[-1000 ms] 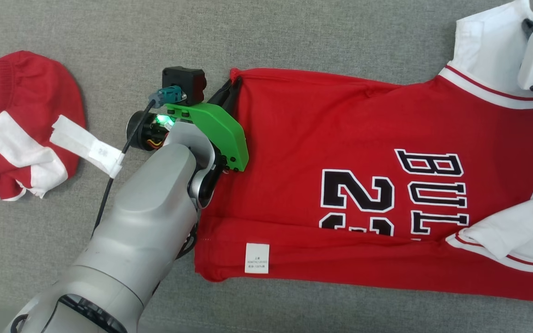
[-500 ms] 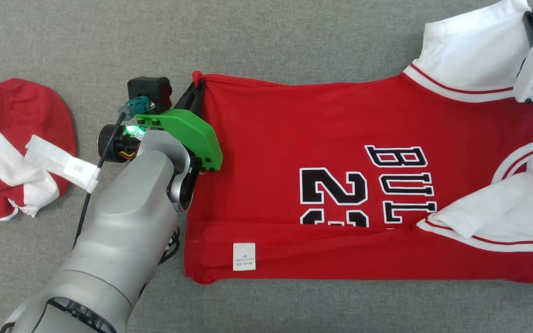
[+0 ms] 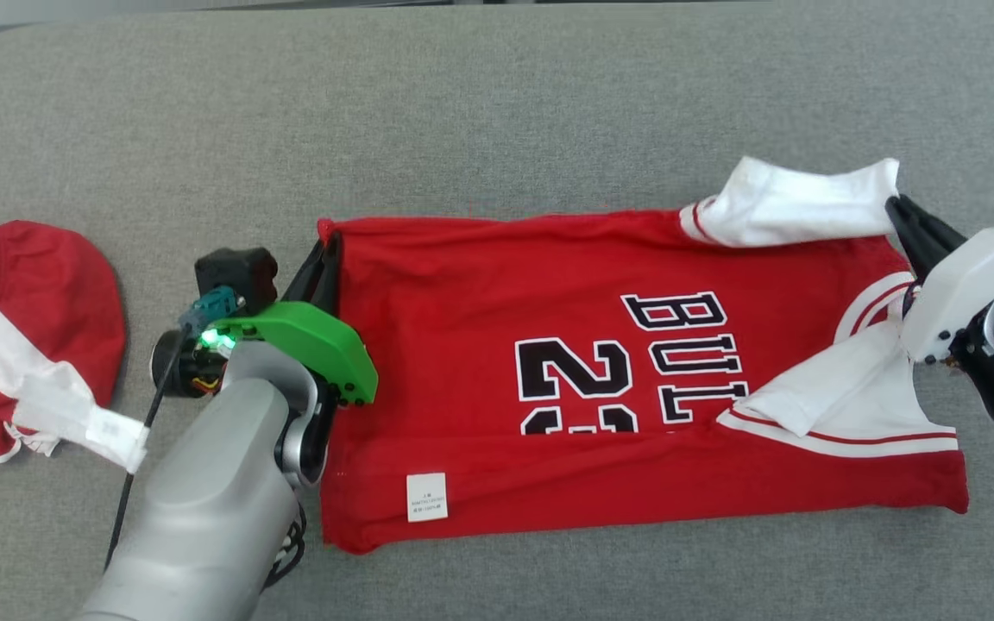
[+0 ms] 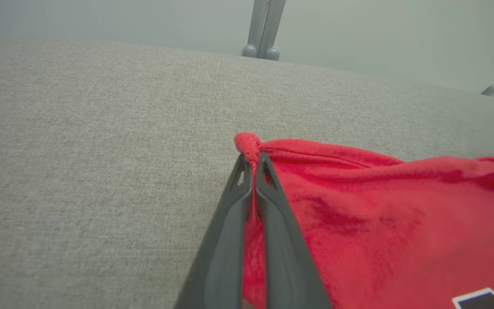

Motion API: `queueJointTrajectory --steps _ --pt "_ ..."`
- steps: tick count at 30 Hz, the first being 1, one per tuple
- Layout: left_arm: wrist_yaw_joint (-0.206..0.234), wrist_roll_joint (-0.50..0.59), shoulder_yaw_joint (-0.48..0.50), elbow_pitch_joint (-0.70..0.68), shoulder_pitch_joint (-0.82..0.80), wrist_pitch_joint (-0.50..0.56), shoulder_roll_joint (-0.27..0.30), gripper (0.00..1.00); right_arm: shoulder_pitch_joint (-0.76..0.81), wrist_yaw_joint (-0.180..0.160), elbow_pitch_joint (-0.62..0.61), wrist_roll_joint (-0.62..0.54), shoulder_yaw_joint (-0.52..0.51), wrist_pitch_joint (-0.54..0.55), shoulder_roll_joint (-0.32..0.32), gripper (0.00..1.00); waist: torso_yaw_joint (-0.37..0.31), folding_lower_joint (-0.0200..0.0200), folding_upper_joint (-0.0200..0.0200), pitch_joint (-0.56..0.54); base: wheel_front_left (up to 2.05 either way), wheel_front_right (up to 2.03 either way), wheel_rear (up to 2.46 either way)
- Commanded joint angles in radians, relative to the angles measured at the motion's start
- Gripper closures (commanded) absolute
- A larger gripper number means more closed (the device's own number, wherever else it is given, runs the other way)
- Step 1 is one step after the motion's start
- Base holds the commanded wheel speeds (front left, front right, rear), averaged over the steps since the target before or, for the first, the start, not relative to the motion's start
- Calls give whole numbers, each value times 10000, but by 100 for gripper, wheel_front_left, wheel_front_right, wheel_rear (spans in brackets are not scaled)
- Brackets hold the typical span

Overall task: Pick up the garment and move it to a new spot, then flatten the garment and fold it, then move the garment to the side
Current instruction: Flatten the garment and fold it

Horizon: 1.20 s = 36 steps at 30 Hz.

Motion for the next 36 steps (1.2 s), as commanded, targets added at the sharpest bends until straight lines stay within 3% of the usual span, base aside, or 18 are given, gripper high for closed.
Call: queueJointTrajectory --steps 1,12,27,28,29,30,32,36 --pt "88 138 96 -241 418 -29 125 100 375 -15 -214 162 20 -39 -109 100 -187 0 0 -313 0 0 0" --pt "161 508 517 -1223 1863 -31 373 100 2320 -15 -1754 646 -223 827 -409 100 -373 0 0 -755 0 0 0" --pt "217 569 736 -2107 3321 4 709 100 4116 -15 -3182 440 -1150 1659 183 100 -486 0 0 -1161 0 0 0" --pt "217 561 729 -2103 3336 8 718 80 4201 -15 -3192 430 -1095 1721 199 100 -483 0 0 -1167 0 0 0" --pt "224 564 708 -2088 3345 13 716 51 4302 -15 -3195 462 -1044 1824 227 100 -476 0 0 -1181 0 0 0" --pt "228 574 681 -2065 3351 28 708 0 4381 -15 -3197 504 -988 1913 227 100 -470 0 0 -1194 0 0 0" --pt "255 573 631 -1998 3376 93 679 0 4525 -15 -3134 562 -964 2119 248 0 -466 0 0 -1215 0 0 0" --pt "262 549 628 -1906 3481 82 717 0 4691 -15 -3172 477 -1126 2183 305 0 -480 0 0 -1283 0 0 0"
